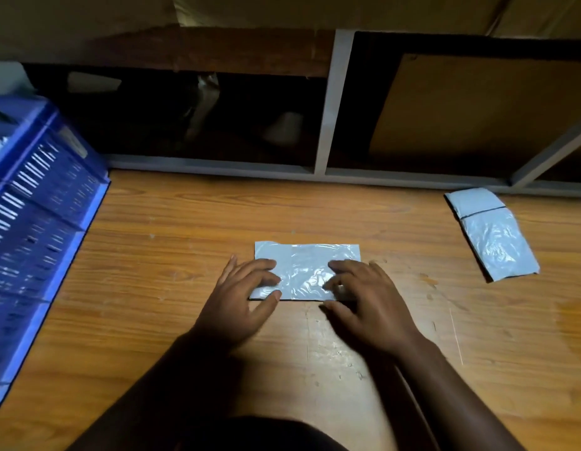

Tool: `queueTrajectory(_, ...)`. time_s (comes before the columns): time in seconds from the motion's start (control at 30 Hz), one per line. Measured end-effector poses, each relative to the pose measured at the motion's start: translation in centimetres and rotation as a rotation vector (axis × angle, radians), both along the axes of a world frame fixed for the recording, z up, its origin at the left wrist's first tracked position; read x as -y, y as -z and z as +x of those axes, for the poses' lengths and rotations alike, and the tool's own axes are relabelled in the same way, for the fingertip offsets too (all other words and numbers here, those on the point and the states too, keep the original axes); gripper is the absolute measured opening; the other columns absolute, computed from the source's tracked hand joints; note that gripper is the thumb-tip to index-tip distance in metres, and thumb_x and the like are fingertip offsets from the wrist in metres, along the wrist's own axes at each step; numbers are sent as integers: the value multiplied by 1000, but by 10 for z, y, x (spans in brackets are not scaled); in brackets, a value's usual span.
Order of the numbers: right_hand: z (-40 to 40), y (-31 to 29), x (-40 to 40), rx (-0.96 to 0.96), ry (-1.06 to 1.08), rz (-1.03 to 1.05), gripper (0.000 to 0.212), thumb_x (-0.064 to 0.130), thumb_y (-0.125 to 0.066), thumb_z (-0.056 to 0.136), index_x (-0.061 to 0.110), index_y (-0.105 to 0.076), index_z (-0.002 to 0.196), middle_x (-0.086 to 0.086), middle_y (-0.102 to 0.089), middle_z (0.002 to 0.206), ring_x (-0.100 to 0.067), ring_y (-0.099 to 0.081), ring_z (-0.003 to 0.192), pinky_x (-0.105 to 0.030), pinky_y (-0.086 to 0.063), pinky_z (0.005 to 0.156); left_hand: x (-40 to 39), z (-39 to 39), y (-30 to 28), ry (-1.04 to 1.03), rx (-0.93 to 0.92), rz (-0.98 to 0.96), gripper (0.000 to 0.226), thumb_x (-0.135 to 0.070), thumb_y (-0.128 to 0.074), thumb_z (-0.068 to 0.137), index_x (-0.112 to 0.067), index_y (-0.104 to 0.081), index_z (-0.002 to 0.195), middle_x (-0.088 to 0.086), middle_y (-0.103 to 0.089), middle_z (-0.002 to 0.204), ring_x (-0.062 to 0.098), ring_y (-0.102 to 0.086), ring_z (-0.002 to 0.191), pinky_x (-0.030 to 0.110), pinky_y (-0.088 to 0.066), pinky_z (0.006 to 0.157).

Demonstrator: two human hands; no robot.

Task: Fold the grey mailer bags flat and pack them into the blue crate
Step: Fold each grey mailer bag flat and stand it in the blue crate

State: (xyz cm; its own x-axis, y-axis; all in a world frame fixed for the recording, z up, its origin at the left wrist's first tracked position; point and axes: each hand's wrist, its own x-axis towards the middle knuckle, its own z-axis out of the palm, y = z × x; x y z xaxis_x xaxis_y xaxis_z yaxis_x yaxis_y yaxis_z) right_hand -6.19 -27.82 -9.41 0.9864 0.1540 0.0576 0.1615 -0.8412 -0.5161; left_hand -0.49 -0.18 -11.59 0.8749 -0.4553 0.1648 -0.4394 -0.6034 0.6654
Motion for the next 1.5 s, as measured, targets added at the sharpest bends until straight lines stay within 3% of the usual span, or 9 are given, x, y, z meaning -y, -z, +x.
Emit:
queueTrajectory(0.1, 20, -9, -6, 119, 79, 6, 27, 34, -63, 98, 25, -69, 123, 3, -61, 144, -21, -52, 136, -42, -40, 114, 23, 13, -11, -95, -7, -75, 32, -32, -49, 104, -18, -67, 127, -6, -55, 148, 7, -41, 144, 41, -27, 123)
queueTrajectory(0.23, 54, 10, -36, -22, 17, -122, 49, 38, -42, 107, 21, -45, 153, -2, -32, 167, -24, -23, 156, -46, -23, 125, 61, 28, -4, -58, 12, 265, 61, -47, -13, 109, -19, -37, 158, -6, -24, 168, 6, -7, 156, 32, -4, 128)
queueTrajectory(0.33, 57, 35, -49, -79, -16, -260, 60, 47, -23, 109, 19, -30, 162, -5, -22, 170, -27, -18, 157, -53, -14, 126, 63, 30, 13, -30, 67, 371, 72, -51, 0, 107, -16, -36, 159, -2, -26, 167, 13, -13, 157, 33, -3, 128)
queueTrajectory(0.5, 54, 42, -51, -21, 15, -327, 60, 44, -16, 110, 16, -36, 159, -6, -30, 168, -29, -20, 157, -54, -16, 125, 62, 30, 30, -31, 151, 399, 57, -37, -20, 110, -9, -43, 154, 2, -33, 165, 19, -19, 156, 40, -15, 127)
queueTrajectory(0.77, 62, 45, -53, -64, -12, -381, 58, 38, -25, 108, 13, -36, 159, -8, -25, 169, -33, -14, 158, -56, -15, 125, 66, 36, 42, -42, 194, 396, 53, -30, -29, 107, -5, -50, 149, 7, -38, 162, 26, -27, 154, 45, -23, 125)
queueTrajectory(1.03, 62, 34, -41, -134, -60, -140, 61, 44, -19, 108, 18, -22, 164, 1, -17, 172, -21, -8, 159, -48, -8, 128, 65, 33, 26, -55, 110, 408, 69, -53, -11, 108, -14, -41, 156, 0, -35, 164, 19, -27, 154, 38, -14, 127)
queueTrajectory(1.13, 67, 30, -27, -113, -28, -105, 57, 40, -25, 109, 18, -31, 161, 0, -26, 169, -20, -14, 158, -45, -8, 128, 69, 42, 17, -46, 93, 424, 76, -62, -10, 104, -16, -42, 155, 0, -33, 165, 17, -21, 155, 38, -14, 128)
queueTrajectory(1.27, 63, 43, -27, -81, 113, -215, 60, 44, -19, 109, 17, -31, 162, 1, -24, 170, -20, -14, 159, -47, -5, 129, 78, 46, 19, 58, 168, 468, 74, -51, -2, 108, -11, -42, 155, 4, -35, 164, 18, -22, 155, 36, -11, 127)
queueTrajectory(1.5, 68, 50, -32, -43, 119, -313, 58, 36, -24, 108, 10, -37, 158, -6, -28, 168, -28, -18, 158, -53, -18, 126, 85, 43, 36, -21, 307, 464, 50, -29, -28, 112, -4, -49, 149, 11, -43, 159, 25, -34, 151, 43, -26, 125)
